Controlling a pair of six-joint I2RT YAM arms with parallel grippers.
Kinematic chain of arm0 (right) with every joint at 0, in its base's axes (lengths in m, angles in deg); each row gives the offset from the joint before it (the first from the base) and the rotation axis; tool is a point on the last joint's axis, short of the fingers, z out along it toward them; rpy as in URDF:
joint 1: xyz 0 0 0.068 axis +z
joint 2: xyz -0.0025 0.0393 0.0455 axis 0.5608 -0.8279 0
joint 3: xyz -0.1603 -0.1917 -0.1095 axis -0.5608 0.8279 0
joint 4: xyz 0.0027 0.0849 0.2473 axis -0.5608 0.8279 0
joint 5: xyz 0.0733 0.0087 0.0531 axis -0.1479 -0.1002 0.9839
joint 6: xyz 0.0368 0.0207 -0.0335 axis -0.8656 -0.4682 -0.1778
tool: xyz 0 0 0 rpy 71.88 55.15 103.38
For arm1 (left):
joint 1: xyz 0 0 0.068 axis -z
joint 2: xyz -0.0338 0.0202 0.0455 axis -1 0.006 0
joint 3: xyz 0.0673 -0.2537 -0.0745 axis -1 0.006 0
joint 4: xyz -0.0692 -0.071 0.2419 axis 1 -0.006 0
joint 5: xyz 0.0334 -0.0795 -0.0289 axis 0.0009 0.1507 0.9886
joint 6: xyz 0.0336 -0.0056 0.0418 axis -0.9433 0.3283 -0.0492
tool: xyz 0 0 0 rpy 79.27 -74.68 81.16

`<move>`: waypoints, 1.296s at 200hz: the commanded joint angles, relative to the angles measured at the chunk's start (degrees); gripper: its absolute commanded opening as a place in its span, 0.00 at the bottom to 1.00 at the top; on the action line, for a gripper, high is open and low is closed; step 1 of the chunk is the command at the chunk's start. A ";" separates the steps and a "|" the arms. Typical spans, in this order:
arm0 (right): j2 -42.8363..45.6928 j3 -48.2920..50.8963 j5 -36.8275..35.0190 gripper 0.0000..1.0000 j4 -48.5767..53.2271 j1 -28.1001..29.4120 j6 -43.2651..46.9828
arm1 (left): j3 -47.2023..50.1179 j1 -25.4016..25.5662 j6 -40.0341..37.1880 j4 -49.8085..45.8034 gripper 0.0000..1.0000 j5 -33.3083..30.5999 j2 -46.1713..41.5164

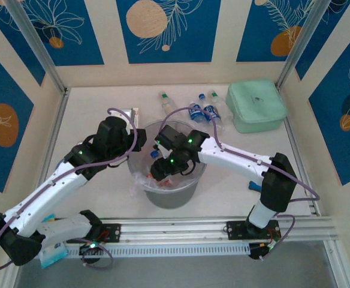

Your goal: Put the plastic bottles in the bin

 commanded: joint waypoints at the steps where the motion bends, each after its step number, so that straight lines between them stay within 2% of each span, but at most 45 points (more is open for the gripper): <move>1: 2.23 -1.91 -3.47 0.79 3.79 -0.57 1.84 | 1.04 -0.22 0.65 0.71 0.32 0.41 0.22; 10: 3.30 -2.70 -2.90 0.81 4.22 -0.57 2.28 | 1.06 -0.35 0.63 0.50 0.32 0.54 0.14; 12: 3.59 -2.92 -2.78 0.87 4.35 -0.57 2.39 | 1.06 -0.38 0.64 0.46 0.32 0.61 0.13; 15: 3.99 -3.22 -2.61 0.90 4.48 -0.57 2.62 | 0.99 -0.31 0.66 0.32 0.32 0.63 0.09; 36: 6.86 -5.28 -2.43 0.93 5.49 -0.58 4.19 | 1.06 -0.40 0.59 0.10 0.32 0.76 -0.39; 40: 7.26 -5.81 -2.42 1.00 5.83 -0.53 4.56 | 1.06 -0.46 0.58 0.09 0.32 0.68 -0.48; 96: 14.21 -13.13 -2.21 0.99 10.14 -0.64 9.67 | 0.43 -0.57 0.19 0.27 0.32 2.57 0.88; 123: 17.23 -17.99 -12.87 0.99 14.93 -1.57 11.93 | 0.93 -0.51 0.53 1.74 0.32 5.00 1.63; 144: 19.76 -20.59 -16.16 0.99 16.56 -5.29 12.19 | 0.53 -0.23 1.31 2.68 0.32 6.97 3.56; 160: 22.98 -19.28 -16.39 0.99 15.90 -10.06 11.27 | 0.21 0.51 1.46 3.49 0.32 7.35 5.04; 171: 25.11 -17.70 -15.18 0.99 16.89 -15.66 9.02 | -0.23 1.15 1.63 3.83 0.31 7.14 5.95; 191: 27.84 -14.40 -7.58 0.99 20.41 -28.47 5.68 | -0.71 2.73 2.25 5.36 0.31 6.96 7.14; 210: 31.56 -9.48 -1.05 0.98 20.90 -37.64 5.24 | -1.68 4.25 3.09 7.03 0.30 6.87 9.19; 225: 34.23 -5.91 5.12 0.91 20.94 -44.62 5.16 | -2.78 5.97 3.39 8.90 0.29 6.80 11.58; 238: 36.28 -2.91 10.32 0.81 20.74 -50.00 5.28 | -3.73 7.82 3.66 11.37 0.28 6.53 14.09; 250: 37.83 -0.20 12.89 0.68 20.21 -53.38 5.74 | -4.99 9.34 4.10 13.41 0.28 6.45 16.74; 259: 38.47 1.24 13.48 0.64 20.28 -54.75 6.29 | -6.51 10.53 4.08 14.36 0.27 6.44 18.78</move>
